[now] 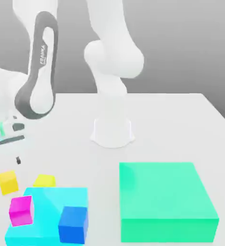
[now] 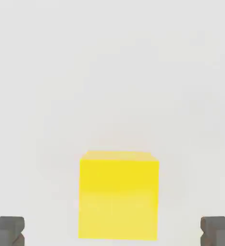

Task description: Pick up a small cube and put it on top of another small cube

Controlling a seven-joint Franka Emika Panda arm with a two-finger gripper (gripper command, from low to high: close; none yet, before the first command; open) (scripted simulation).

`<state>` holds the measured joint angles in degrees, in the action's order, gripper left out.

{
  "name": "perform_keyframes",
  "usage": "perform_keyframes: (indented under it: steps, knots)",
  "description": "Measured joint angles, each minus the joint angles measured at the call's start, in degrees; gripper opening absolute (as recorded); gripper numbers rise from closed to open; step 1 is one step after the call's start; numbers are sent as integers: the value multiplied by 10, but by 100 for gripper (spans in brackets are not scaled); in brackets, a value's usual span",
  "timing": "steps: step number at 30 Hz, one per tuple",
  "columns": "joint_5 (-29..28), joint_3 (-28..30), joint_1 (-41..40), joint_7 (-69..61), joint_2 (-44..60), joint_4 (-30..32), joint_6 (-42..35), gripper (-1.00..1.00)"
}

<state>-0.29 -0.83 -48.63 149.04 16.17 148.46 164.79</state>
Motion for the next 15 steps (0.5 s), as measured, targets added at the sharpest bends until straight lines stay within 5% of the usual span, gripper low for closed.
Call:
perform_keyframes:
  steps: [1,2,9,15]
  knots:
    - [-1,1,1,1,21,-4,17,0]
    - [-2,3,2,2,42,-8,34,-100]
    - [-2,3,2,2,47,-9,39,-100]
    - [-4,-7,5,-3,-58,6,-52,-100]
